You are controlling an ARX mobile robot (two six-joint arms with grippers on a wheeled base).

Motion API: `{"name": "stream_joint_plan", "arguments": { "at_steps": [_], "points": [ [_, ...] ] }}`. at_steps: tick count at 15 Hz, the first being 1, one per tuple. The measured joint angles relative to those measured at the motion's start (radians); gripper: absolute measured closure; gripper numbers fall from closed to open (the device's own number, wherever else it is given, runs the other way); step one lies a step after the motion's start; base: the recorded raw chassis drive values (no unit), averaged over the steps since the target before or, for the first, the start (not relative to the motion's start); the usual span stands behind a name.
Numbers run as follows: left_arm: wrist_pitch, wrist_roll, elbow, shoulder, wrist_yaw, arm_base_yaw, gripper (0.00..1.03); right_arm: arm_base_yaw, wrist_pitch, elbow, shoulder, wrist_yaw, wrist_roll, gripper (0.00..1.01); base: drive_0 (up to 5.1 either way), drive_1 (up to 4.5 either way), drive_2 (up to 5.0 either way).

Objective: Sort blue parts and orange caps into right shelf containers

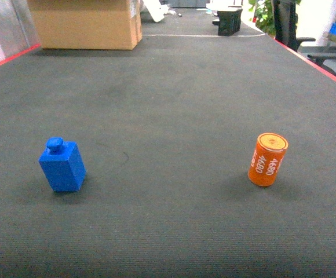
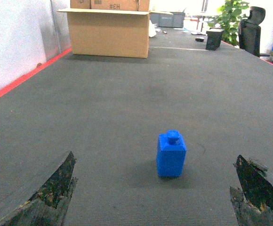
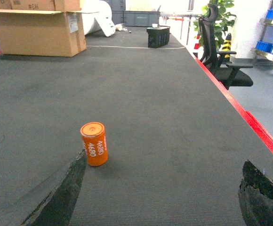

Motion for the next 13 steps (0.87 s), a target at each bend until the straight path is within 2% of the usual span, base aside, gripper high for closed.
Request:
{"name": "stream_joint_plan", "arguments": {
  "at_steps": [13],
  "points": [
    [0.000, 0.000, 0.000, 0.000, 0.000, 0.000, 0.05, 0.000, 0.000, 0.000, 0.000, 0.000, 0.000, 0.03, 0.0, 0.00, 0.0]
  ]
}}
